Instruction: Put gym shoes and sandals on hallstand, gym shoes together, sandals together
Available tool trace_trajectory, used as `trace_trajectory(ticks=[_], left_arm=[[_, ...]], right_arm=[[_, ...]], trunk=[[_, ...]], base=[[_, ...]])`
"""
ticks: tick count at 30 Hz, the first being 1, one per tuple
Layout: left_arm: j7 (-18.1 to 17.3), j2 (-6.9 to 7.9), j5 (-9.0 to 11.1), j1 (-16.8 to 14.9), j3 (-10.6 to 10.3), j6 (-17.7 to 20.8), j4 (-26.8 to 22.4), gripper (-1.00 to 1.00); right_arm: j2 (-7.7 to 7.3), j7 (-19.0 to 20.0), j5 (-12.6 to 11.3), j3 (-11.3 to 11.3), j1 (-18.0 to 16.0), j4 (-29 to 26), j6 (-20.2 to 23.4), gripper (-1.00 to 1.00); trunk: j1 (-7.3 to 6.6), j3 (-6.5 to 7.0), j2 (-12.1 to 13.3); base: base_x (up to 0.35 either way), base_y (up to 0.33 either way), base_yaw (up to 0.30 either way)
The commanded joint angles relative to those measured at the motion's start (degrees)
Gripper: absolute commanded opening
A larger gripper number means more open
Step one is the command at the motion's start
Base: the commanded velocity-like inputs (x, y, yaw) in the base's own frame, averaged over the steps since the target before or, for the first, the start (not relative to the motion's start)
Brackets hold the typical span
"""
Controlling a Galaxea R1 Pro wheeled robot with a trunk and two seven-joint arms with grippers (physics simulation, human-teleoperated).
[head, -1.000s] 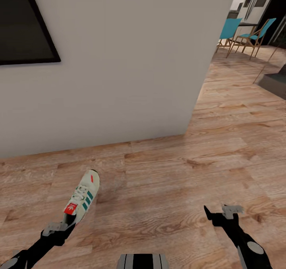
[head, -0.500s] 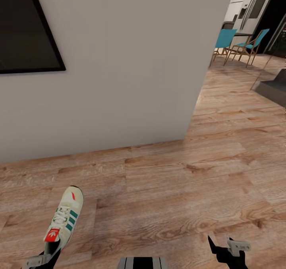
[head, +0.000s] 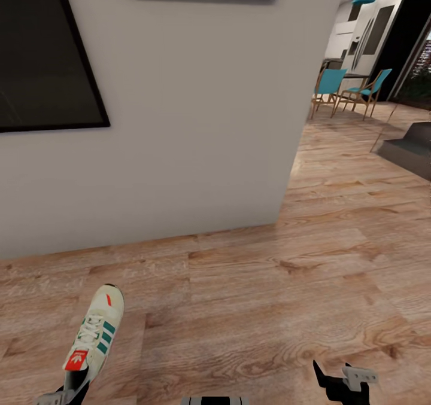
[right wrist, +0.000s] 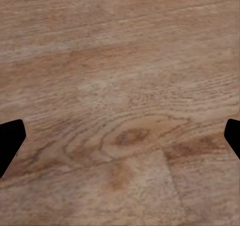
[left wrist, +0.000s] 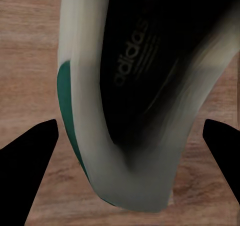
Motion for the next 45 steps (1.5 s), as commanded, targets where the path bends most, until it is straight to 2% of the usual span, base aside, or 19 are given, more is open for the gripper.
trace_trajectory(ticks=[1,9,14,24,34,40,45], left_arm=[[-0.3,-0.05,-0.5,-0.1,0.5,-0.3,0.1,-1.0],[-0.3,-0.17,-0.5,0.0,0.9,-0.3,0.4,-1.0],[-0.3,-0.2,-0.5,0.0,0.9,-0.3,0.4,-1.0],[-0.3,-0.23,-0.5,0.0,0.9,-0.3,0.4,-1.0],[-0.3,-0.23,-0.5,0.0,0.9,-0.3,0.4,-1.0],[-0.3,-0.23,-0.5,0.0,1.0,-0.4,0.4,-1.0],[-0.3,-0.23,-0.1,0.1,2.9,-0.8,0.5,-1.0]], right_arm=[[0.08,0.4,0.6,-0.5,-0.1,0.1,-0.3,1.0],[0.3,0.4,0.6,-0.4,-0.1,1.0,-0.2,1.0],[0.33,0.4,0.5,-0.4,-0.1,3.4,-0.2,1.0],[0.38,0.2,0.5,-0.4,-0.1,4.1,-0.2,1.0],[0.46,0.2,0.5,-0.4,-0.1,4.1,-0.3,1.0],[0.48,0.2,0.5,-0.4,-0.1,4.1,-0.3,1.0],[0.54,0.2,0.5,-0.4,-0.1,4.1,-0.3,1.0]], trunk=[[-0.03,0.28,0.0],[-0.24,2.65,0.1],[-0.37,3.82,0.2],[-0.63,6.05,0.3],[-0.88,8.26,0.4],[-2.18,9.35,2.8],[-3.28,10.24,4.8]], base=[[0.0,0.0,0.0],[0.0,0.0,0.0],[0.0,0.0,0.0],[0.0,0.0,0.002],[0.0,0.0,0.164],[0.0,0.0,0.263],[0.0,0.0,0.273]])
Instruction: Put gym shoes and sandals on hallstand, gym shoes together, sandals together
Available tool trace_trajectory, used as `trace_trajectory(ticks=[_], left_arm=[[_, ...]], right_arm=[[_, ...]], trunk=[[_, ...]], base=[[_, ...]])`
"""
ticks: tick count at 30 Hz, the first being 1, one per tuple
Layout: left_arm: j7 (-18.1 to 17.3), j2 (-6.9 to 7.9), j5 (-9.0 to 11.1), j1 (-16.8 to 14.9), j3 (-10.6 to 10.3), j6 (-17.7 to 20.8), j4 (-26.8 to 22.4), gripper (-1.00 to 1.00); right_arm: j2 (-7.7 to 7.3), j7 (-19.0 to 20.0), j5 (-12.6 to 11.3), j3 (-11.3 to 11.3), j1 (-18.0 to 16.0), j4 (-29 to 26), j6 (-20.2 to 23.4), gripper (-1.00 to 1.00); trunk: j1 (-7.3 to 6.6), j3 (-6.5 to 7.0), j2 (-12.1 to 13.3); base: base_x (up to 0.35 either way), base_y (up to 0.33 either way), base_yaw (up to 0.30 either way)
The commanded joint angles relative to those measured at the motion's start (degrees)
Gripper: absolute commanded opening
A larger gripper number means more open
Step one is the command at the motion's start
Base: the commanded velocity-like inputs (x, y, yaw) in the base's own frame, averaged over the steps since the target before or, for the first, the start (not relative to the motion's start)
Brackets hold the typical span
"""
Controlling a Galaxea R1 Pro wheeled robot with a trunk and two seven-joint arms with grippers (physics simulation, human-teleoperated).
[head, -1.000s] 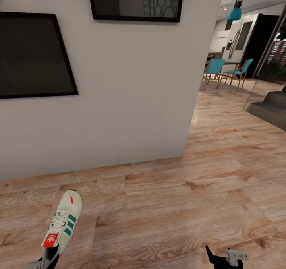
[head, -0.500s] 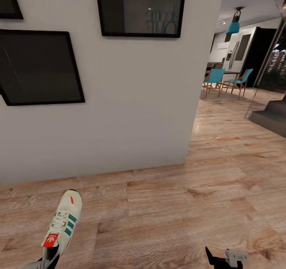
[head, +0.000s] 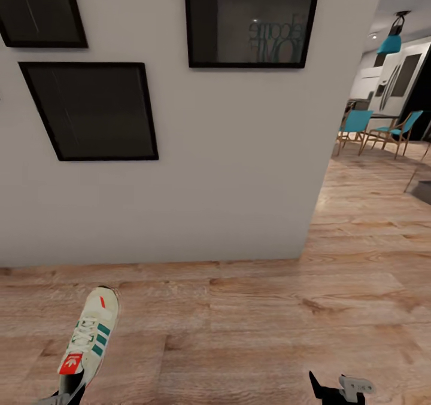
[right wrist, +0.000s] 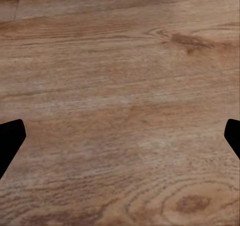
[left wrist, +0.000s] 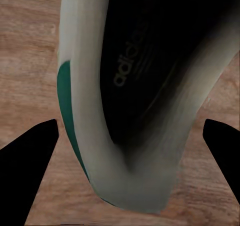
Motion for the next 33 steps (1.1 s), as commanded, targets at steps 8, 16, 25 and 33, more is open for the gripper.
trace_trajectory(ticks=[8,16,25,33], left_arm=[[-0.4,-0.73,1.2,-0.1,5.7,-11.9,3.0,-1.0],[-0.4,-0.95,1.1,-0.1,6.0,-13.3,3.9,-1.0],[-0.4,-0.98,1.1,-0.1,6.1,-13.4,3.9,-1.0],[-0.4,-1.07,1.1,-0.1,6.1,-13.5,3.9,-1.0]], right_arm=[[-0.15,0.4,0.6,-0.6,0.0,0.0,-0.3,1.0],[-0.03,0.1,0.6,-0.4,0.0,0.1,-0.3,1.0],[0.07,0.1,0.6,-0.4,0.0,0.2,-0.3,1.0],[0.07,0.1,0.6,-0.4,0.0,0.2,-0.3,1.0]], trunk=[[-1.77,1.39,3.2],[-3.53,2.83,6.4],[-4.63,3.47,8.4],[-4.63,3.06,8.4]], base=[[0.0,0.0,0.275],[0.0,0.0,0.275],[0.0,0.0,0.267],[0.0,-0.022,0.247]])
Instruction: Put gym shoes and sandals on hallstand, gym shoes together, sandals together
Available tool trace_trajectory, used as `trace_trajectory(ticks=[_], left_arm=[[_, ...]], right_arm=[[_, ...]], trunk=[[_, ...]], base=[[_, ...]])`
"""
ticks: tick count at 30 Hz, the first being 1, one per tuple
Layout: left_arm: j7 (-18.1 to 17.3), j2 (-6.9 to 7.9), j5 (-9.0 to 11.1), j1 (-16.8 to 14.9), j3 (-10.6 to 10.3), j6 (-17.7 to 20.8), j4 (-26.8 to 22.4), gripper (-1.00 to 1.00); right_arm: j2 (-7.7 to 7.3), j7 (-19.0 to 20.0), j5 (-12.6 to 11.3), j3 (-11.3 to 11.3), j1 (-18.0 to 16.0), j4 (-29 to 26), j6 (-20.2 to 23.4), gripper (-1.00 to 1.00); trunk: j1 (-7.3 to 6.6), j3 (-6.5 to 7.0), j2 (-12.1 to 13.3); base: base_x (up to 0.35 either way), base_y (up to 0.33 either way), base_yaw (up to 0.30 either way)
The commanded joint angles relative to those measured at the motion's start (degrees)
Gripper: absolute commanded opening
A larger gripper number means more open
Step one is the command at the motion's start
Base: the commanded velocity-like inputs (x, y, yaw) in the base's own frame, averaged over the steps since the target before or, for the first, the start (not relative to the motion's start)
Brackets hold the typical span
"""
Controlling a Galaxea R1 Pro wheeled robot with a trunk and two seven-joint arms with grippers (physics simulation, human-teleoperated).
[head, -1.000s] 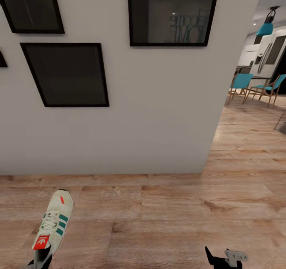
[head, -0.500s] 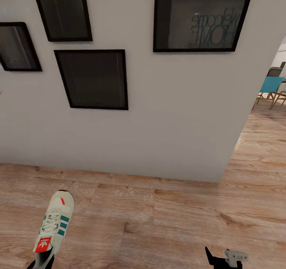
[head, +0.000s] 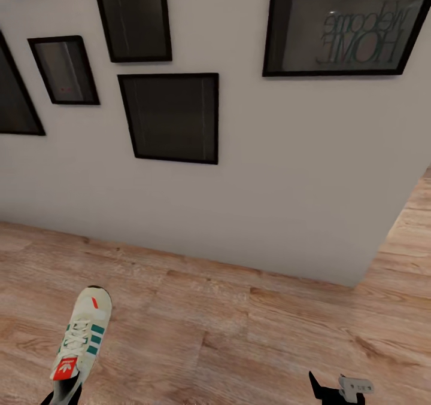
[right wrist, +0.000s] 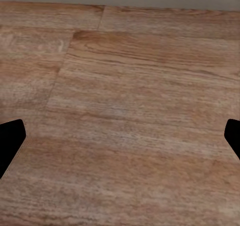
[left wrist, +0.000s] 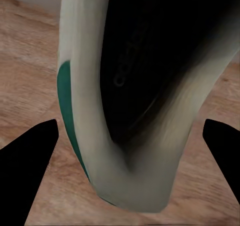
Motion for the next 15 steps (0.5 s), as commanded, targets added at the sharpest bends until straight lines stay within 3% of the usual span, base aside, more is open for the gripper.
trace_trajectory(ticks=[1,15], left_arm=[[-0.5,-0.15,-0.4,-0.1,0.5,-0.2,-0.1,-1.0],[-0.4,-0.31,-0.3,-0.1,0.5,-0.2,-0.1,-1.0]], right_arm=[[0.04,0.4,0.5,-0.5,-0.1,0.0,-0.2,1.0],[0.04,0.4,0.5,-0.4,-0.1,0.1,-0.2,1.0]], trunk=[[-0.01,-0.1,0.0],[-0.01,-0.86,0.0]], base=[[0.0,-0.187,0.244],[0.025,-0.259,0.244]])
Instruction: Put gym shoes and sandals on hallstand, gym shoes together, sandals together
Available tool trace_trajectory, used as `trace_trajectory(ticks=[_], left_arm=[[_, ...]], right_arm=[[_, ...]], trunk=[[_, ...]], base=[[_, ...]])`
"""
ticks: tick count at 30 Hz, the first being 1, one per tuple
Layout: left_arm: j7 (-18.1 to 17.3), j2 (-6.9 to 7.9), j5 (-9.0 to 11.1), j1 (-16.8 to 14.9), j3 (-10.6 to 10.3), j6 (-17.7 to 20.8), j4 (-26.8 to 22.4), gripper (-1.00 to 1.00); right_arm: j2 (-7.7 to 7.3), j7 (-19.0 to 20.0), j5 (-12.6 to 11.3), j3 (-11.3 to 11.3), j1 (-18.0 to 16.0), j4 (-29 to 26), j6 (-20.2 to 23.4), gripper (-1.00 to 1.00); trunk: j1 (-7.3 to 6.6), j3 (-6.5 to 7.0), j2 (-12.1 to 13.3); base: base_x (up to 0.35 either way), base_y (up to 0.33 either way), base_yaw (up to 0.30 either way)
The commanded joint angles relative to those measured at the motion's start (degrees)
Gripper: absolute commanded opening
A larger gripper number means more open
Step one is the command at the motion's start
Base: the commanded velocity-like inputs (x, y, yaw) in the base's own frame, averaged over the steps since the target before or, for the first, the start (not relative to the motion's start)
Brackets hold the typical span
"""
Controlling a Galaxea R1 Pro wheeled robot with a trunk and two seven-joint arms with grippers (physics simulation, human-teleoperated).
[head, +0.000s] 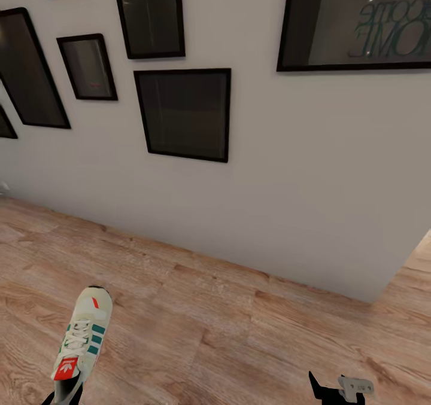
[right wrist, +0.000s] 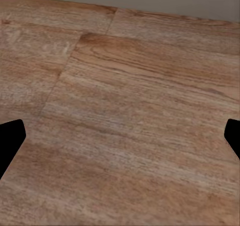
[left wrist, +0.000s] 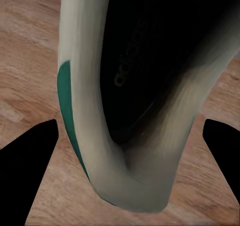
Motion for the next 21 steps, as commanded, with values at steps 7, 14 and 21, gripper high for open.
trace_trajectory(ticks=[7,14,21], left_arm=[[1.9,-0.03,-0.5,-0.1,0.4,-0.1,0.0,-1.0],[4.3,-0.03,-0.7,-0.1,0.4,-0.1,0.1,-1.0],[4.5,-0.03,-0.7,-0.1,0.4,-0.2,1.5,-1.0]], right_arm=[[0.04,0.3,0.5,-0.5,-0.1,0.1,-0.3,1.0],[0.04,0.4,0.5,-0.5,-0.1,0.1,-0.3,1.0],[0.04,0.4,0.5,-0.5,-0.1,0.1,-0.3,1.0]], trunk=[[-0.01,-0.42,0.0],[-0.01,-0.8,0.0],[-0.01,-1.17,0.0]], base=[[0.014,-0.272,0.244],[0.142,-0.181,0.244],[0.024,-0.018,0.244]])
